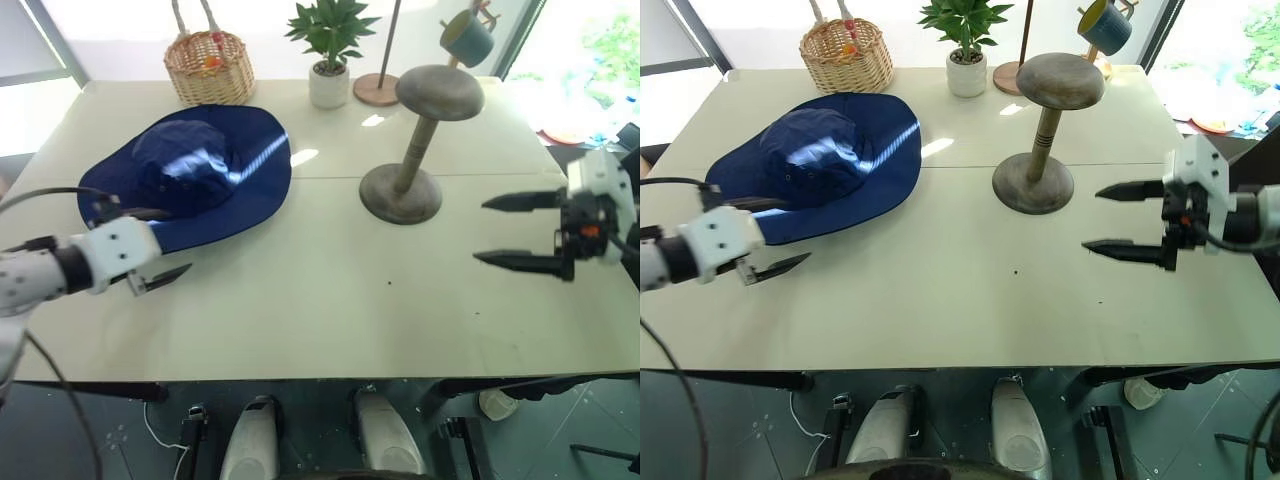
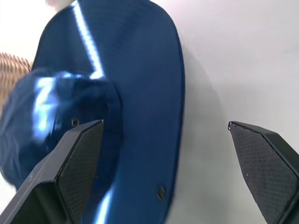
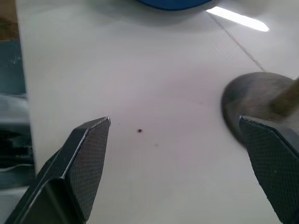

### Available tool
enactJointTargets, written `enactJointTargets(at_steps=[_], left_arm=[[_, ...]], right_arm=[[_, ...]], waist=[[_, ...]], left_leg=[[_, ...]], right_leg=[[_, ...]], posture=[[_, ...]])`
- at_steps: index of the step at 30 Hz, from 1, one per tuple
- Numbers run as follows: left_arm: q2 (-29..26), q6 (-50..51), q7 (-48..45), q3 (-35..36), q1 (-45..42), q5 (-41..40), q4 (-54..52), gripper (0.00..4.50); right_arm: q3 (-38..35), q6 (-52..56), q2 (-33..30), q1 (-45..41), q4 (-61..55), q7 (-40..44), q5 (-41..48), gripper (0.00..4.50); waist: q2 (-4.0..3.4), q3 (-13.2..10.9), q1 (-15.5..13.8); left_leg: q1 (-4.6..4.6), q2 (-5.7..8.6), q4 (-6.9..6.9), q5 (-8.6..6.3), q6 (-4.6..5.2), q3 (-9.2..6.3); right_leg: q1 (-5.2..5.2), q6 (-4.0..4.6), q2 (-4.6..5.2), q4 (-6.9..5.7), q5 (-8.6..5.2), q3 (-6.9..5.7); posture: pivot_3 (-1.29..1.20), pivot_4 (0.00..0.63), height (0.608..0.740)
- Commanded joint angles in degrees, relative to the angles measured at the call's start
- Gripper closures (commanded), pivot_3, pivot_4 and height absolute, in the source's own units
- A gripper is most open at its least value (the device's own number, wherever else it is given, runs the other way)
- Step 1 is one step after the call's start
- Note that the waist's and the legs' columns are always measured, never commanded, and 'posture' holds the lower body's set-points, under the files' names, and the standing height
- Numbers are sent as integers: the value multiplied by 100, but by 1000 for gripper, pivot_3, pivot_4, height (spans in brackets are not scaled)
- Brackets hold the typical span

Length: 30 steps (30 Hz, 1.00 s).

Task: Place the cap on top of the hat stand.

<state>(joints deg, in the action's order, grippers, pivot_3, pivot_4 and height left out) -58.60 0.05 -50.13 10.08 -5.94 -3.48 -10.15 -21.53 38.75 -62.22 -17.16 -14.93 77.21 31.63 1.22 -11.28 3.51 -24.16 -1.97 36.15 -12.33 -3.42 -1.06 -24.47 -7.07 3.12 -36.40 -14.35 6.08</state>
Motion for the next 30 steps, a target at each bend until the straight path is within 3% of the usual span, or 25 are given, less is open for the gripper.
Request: enactJointTargets(at_steps=[1,10,17,23,26,30], left_arm=[[150,-903,421,-676,-463,983,736,47],[894,-1576,1348,-1499,-1305,2064,1938,47],[1320,-1676,2304,-2037,-2154,3139,2992,47],[1452,-1646,2368,-2301,-2592,3310,3639,47],[1566,-1487,2405,-2255,-2716,3199,3758,908],[1608,-1420,2319,-2183,-2804,3080,3759,2981]], right_arm=[[-781,596,-142,332,-870,-301,559,0],[-1469,1310,-104,762,-1751,-1006,1344,0],[-1412,1273,-135,747,-1815,-1316,1544,0],[-1259,1117,-202,600,-1703,-1418,1560,0],[-1175,1002,-209,530,-1639,-1469,1521,0],[-1125,919,-214,497,-1589,-1514,1517,0]], waist=[[0,2,5],[7,5,-107],[9,12,-229],[7,14,-254],[5,17,-253],[5,17,-255]], left_leg=[[0,0,0,0,0,0],[-5,-2,8,0,1,-6],[-5,0,24,1,2,-16],[-4,-2,34,1,2,-21],[-4,-2,33,1,2,-21],[-6,-2,34,1,2,-25]], right_leg=[[1,-3,0,0,2,0],[3,-32,-7,2,18,0],[17,-45,-12,2,27,0],[25,-46,-17,2,30,0],[25,-46,-17,2,30,0],[25,-46,-20,1,31,0]], posture=[[0,150,740],[0,150,740],[0,150,740],[0,150,740],[0,150,740],[0,150,740]])
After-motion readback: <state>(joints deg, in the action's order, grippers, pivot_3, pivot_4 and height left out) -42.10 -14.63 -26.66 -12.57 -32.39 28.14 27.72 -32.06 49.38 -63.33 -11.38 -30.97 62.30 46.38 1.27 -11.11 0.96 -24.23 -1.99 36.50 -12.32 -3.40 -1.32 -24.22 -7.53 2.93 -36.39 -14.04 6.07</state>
